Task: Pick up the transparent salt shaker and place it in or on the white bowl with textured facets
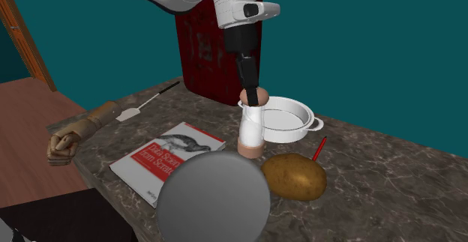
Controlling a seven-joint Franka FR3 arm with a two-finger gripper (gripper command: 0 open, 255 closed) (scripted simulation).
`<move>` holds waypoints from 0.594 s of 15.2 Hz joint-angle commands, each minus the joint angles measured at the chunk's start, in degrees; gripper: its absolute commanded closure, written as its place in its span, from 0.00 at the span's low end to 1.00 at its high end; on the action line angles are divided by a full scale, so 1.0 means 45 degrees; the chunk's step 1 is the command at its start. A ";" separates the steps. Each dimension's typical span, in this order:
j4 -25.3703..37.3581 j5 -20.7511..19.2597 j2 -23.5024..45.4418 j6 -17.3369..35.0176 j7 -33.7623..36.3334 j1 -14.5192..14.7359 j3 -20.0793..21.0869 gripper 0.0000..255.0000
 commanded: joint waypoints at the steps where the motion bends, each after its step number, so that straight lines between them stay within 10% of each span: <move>1: 0.0001 0.0002 0.0001 0.0002 0.0000 0.0002 0.0002 1.00; 9: 0.0993 0.0078 -0.0011 -0.0964 -0.0279 0.0034 0.0028 1.00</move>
